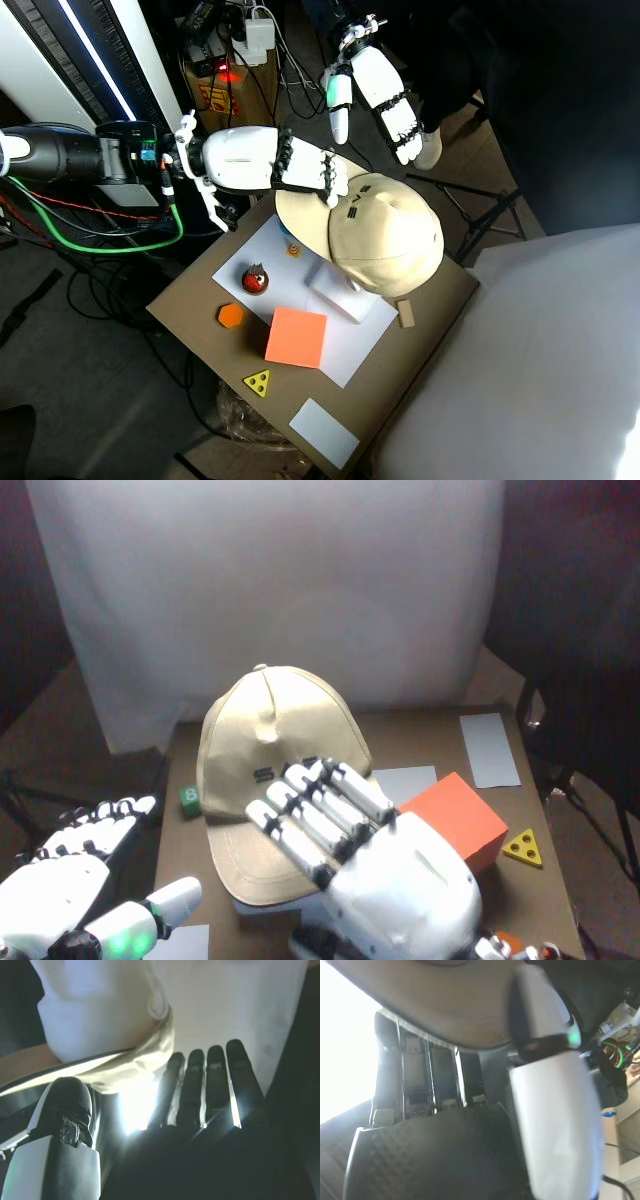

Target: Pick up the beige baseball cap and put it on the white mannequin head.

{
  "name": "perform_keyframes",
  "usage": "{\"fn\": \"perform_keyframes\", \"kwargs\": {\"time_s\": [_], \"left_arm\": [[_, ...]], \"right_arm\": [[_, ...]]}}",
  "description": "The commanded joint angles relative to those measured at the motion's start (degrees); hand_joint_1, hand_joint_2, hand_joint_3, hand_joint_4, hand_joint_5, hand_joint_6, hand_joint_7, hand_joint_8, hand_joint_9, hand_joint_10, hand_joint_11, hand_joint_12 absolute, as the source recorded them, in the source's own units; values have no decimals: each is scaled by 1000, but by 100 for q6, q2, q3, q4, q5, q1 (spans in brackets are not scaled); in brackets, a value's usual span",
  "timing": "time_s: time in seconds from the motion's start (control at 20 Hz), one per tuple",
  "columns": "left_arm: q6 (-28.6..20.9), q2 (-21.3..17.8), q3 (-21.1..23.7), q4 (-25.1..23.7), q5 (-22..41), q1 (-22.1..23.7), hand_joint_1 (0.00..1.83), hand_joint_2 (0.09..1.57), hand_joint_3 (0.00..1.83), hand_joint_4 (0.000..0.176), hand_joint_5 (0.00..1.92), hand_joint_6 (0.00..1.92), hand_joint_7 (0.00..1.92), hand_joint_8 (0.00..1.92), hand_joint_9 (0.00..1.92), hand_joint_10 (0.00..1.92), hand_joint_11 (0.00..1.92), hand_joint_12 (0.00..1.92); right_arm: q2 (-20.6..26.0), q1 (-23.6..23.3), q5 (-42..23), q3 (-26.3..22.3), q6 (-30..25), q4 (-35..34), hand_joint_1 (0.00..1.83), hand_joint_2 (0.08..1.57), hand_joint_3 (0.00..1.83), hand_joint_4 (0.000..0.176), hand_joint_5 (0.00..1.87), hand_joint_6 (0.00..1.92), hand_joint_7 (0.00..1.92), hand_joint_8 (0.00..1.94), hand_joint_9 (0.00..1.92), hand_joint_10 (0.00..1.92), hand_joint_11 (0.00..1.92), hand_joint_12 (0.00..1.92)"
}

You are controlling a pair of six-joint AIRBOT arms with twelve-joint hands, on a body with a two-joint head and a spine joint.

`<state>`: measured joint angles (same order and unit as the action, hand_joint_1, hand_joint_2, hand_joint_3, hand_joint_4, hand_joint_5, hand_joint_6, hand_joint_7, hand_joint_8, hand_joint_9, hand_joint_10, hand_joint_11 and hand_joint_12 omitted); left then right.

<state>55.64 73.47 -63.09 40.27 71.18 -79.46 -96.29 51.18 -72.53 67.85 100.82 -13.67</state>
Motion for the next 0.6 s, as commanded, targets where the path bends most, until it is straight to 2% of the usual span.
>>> {"fn": "perform_keyframes", "kwargs": {"time_s": [0.0, 0.05, 0.15, 0.2, 0.25, 0.3, 0.55], "left_arm": [[-28, 18, -7, -106, 646, 8, 0, 1180, 1, 0, 0, 0, 13, 0, 0, 0, 0, 203], [-28, 18, -5, -98, 648, 7, 0, 1180, 1, 0, 0, 0, 13, 0, 0, 0, 0, 201], [-28, 19, 1, -89, 648, 1, 0, 1179, 0, 0, 0, 0, 13, 0, 0, 0, 0, 198], [-28, 20, 6, -83, 648, -1, 0, 1180, 1, 0, 16, 4, 27, 3, 12, 3, 0, 218], [-28, 22, 8, -81, 651, -3, 0, 1181, 0, 0, 2, 0, 11, 1, 4, 1, 0, 208], [-28, 24, 8, -81, 662, -5, 0, 1181, 0, 0, 0, 0, 2, 0, 0, 0, 0, 182], [-28, 46, 9, -51, 697, -15, 0, 1183, 1, 0, 0, 0, 0, 0, 0, 0, 0, 145]], "right_arm": [[40, 46, -533, -91, 31, 330, 633, 976, 0, 1, 167, 1, 184, 3, 158, 2, 0, 686], [98, 117, -510, -184, 31, 327, 594, 975, 0, 2, 136, 0, 126, 1, 108, 1, 0, 574], [179, 215, -397, -308, 33, 198, 550, 963, 0, 3, 112, 0, 89, 1, 76, 0, 0, 484], [213, 254, -279, -373, 64, 16, 496, 951, 0, 14, 80, 0, 47, 1, 40, 0, 0, 393], [238, 275, -159, -420, 117, -167, 450, 940, 0, 33, 41, 1, 9, 0, 7, 0, 0, 298], [270, 296, -33, -467, 155, -355, 431, 937, 0, 39, 32, 0, 1, 0, 1, 0, 0, 244], [482, 377, 609, -719, 154, -755, 424, 923, 0, 41, 31, 0, 0, 0, 0, 0, 0, 182]]}}
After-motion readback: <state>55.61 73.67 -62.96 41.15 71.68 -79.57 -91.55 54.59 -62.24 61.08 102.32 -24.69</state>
